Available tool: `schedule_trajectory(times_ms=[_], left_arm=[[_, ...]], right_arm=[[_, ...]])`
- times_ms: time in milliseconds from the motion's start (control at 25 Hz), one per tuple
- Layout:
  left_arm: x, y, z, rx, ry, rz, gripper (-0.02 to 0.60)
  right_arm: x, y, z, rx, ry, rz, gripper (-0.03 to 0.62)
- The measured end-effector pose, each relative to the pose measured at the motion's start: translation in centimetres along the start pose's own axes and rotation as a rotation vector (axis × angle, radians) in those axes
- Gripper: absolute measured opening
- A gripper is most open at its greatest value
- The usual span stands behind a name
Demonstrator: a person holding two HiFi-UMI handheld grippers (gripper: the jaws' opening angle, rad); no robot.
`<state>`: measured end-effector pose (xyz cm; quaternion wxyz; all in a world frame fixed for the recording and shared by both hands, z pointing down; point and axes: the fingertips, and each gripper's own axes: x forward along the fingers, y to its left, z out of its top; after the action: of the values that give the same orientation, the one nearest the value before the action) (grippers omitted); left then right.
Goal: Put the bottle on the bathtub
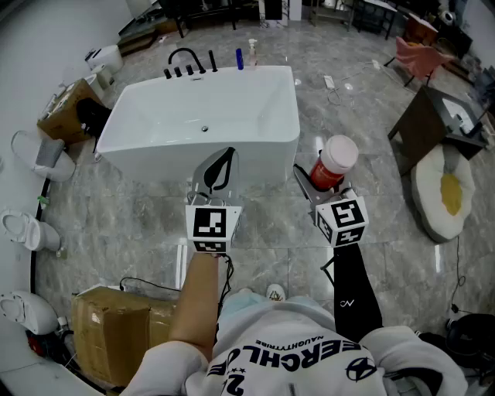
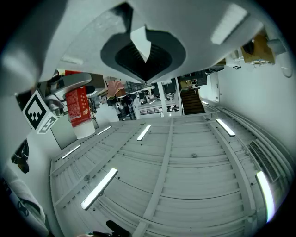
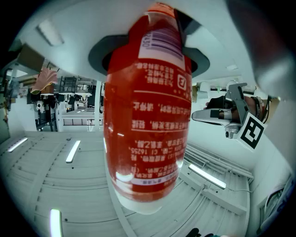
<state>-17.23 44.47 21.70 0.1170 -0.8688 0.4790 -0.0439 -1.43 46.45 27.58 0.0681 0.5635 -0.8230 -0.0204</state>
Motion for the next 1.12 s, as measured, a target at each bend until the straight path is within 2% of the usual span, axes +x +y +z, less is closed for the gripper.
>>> schedule_trajectory(times_ms=[400,760,1120], left_arm=[[-0.6,-1.7,0.5,0.009,-0.003,-0.018,0.0],[-0.3,-2.9,1.6,0.027,-0.018,-0.019,0.0],[1.0,-0.7,1.6,0.032,-0.02,-0.005,0.0]], right_arm=[[-1.4,0.6,-0.5,0.006,0.005,0.019,0.301],[-2.6,-0.8,0.0,0.023,-0.018,0.022,0.299],[-0.6,-1.4,0.9,0.012,-0.039,0.02,0.298]])
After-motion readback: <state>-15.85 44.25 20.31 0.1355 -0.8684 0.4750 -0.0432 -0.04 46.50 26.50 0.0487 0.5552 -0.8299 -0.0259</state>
